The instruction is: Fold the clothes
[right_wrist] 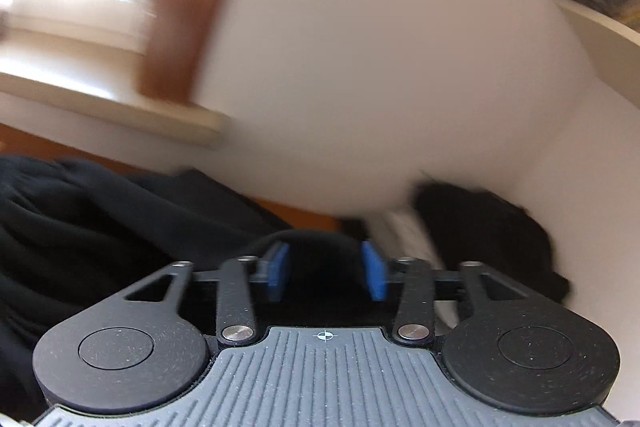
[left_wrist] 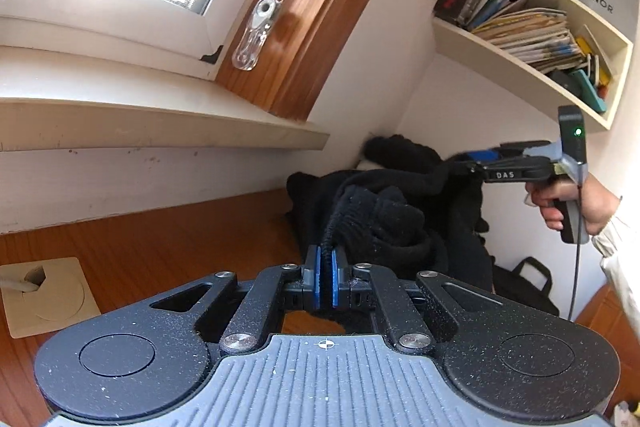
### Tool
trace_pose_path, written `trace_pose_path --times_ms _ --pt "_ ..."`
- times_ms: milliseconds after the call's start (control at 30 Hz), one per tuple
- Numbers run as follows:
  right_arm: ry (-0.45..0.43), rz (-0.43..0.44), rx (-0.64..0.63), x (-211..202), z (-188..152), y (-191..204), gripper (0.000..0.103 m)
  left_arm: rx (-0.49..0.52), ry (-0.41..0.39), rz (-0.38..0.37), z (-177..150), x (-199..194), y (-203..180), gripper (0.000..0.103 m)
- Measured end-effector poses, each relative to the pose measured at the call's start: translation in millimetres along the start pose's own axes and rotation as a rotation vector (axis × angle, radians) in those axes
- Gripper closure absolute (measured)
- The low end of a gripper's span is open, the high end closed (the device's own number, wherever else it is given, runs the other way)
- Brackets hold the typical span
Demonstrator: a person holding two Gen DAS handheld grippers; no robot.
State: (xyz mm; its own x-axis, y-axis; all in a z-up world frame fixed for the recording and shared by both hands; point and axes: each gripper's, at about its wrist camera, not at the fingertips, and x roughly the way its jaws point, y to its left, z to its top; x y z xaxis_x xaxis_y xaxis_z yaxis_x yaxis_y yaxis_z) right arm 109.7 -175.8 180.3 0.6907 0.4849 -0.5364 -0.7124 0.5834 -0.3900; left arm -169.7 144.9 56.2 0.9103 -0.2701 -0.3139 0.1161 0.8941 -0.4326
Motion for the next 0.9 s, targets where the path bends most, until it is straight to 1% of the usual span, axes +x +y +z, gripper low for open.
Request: trace_pose_path --times_ms 33,67,167,267,300,333,400,467,500,533,567,600,667,700,733,767,800,833,900 --pt "-0.002 0.034 -0.014 5.1 2.5 8.8 0.046 0.004 0.003 0.001 -0.1 0.5 -0.1 0.098" --pt "0.005 0.062 -0.044 12.5 5.0 20.2 0.045 0.009 0.004 0.003 -0.1 0.7 -0.5 0.098" --pt "0.025 0.132 -0.133 32.9 11.1 55.9 0.045 0.015 0.012 0.005 -0.7 1.0 -0.2 0.098" --pt "0.047 0.204 -0.195 43.2 11.4 79.1 0.044 0.007 0.024 0.005 -1.1 3.3 2.8 0.098" --pt "0.065 0.202 -0.218 47.2 11.3 85.2 0.042 0.006 0.027 0.005 -1.4 4.1 3.5 0.098" --pt "0.089 0.18 -0.241 53.0 10.2 88.6 0.04 0.006 0.03 0.005 -1.7 4.7 3.9 0.098" --pt "0.118 0.129 -0.246 65.3 9.5 88.7 0.04 0.01 0.037 0.005 -2.3 6.2 4.0 0.098" --pt "0.12 0.103 -0.198 77.8 12.7 78.8 0.04 0.02 0.044 0.004 -3.2 7.2 2.6 0.098" --pt "0.111 0.081 -0.184 81.2 13.3 76.8 0.041 0.025 0.049 0.0 -3.6 7.8 1.7 0.098" --pt "0.102 0.058 -0.174 84.5 15.7 76.6 0.046 0.029 0.051 -0.003 -4.2 7.9 0.7 0.098" --pt "0.105 0.046 -0.166 87.9 17.5 74.3 0.049 0.032 0.055 -0.007 -4.6 8.1 0.0 0.098" --pt "0.11 0.037 -0.159 91.2 19.1 71.5 0.05 0.033 0.058 -0.011 -5.0 8.7 -0.6 0.098" --pt "0.135 0.036 -0.172 101.1 16.8 74.6 0.049 0.036 0.064 -0.015 -5.9 9.3 -1.1 0.098" --pt "0.166 0.046 -0.198 107.2 14.3 78.9 0.046 0.037 0.068 -0.018 -6.4 9.7 -1.1 0.098" --pt "0.19 0.054 -0.226 111.4 10.1 83.6 0.048 0.039 0.07 -0.021 -6.6 10.1 -1.2 0.098" --pt "0.183 0.042 -0.244 114.0 10.1 86.8 0.049 0.04 0.063 -0.018 -6.2 9.2 -1.9 0.098" --pt "0.159 0.025 -0.24 112.2 11.2 86.5 0.061 0.04 0.049 -0.013 -5.5 7.5 -2.7 0.098" --pt "0.134 0.009 -0.231 109.5 12.3 85.5 0.08 0.04 0.036 -0.008 -4.8 5.9 -3.6 0.098" --pt "0.082 -0.024 -0.213 104.0 14.5 83.4 0.09 0.039 0.01 0.0 -2.8 2.0 -5.3 0.098"
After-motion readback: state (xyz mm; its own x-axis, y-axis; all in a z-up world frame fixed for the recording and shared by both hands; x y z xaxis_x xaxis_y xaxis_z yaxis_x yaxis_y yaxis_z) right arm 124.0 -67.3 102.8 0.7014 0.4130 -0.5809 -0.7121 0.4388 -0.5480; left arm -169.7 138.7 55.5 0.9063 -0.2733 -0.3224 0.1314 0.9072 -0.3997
